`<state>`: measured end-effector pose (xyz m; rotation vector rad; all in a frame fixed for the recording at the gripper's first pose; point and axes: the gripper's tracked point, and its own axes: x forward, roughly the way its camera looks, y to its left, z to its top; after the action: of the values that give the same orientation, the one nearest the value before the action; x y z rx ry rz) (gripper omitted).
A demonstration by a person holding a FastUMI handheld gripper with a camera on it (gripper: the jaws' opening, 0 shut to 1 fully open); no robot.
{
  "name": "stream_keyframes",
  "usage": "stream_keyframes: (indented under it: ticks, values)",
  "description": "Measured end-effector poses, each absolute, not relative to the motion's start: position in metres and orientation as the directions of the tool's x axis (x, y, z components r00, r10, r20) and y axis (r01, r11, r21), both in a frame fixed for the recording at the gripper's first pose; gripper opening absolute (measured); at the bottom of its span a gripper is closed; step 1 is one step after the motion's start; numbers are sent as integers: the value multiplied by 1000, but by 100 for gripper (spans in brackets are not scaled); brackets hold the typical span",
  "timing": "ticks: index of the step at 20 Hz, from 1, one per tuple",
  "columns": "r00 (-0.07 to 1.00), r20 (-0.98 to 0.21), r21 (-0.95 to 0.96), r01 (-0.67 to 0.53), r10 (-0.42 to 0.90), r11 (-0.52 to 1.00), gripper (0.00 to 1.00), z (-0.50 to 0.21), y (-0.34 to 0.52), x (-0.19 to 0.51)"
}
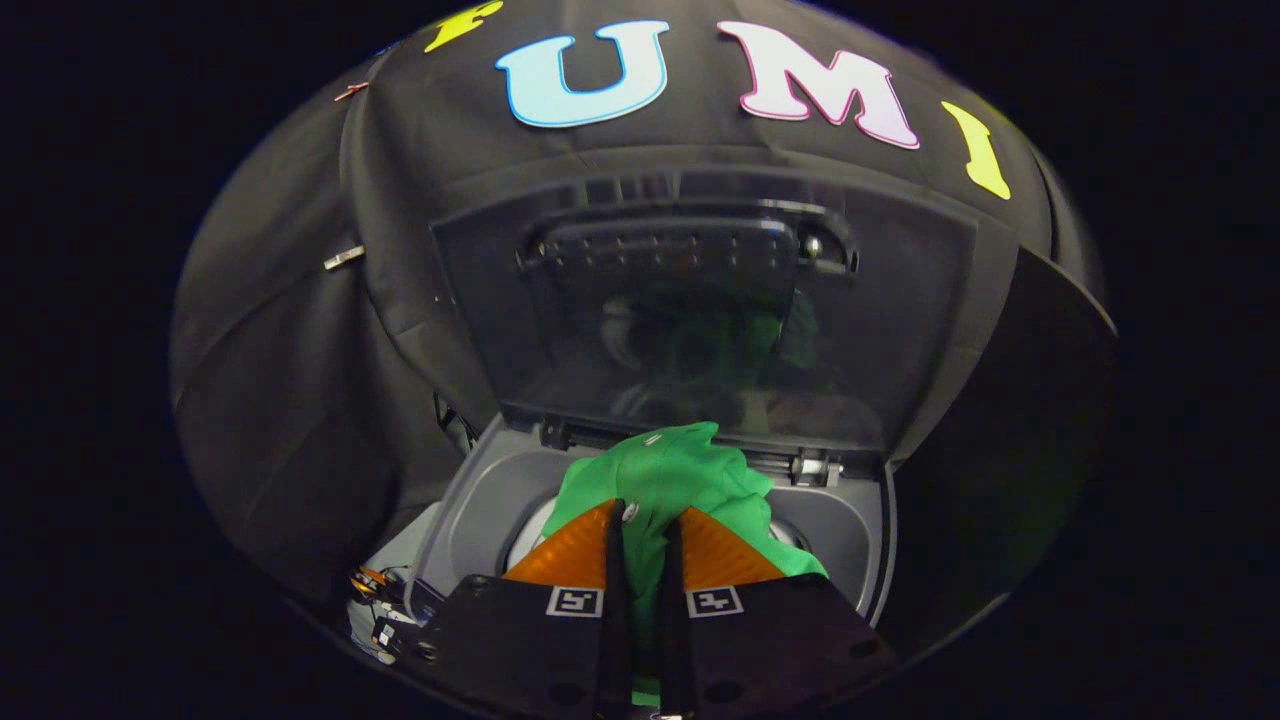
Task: Put the clothes into the washing machine and then close the washing machine lid.
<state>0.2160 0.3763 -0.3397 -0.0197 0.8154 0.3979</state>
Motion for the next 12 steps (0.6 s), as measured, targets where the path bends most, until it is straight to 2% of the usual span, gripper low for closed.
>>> stream_keyframes:
  ticks: [4, 7, 12]
  values:
    - [607, -729, 116, -345, 316, 931, 16, -364, 376, 213]
    - [607, -732, 133, -319, 310, 938, 24, -372, 378, 212]
    - [621, -745, 72, -290, 244, 954, 79, -382, 363, 212]
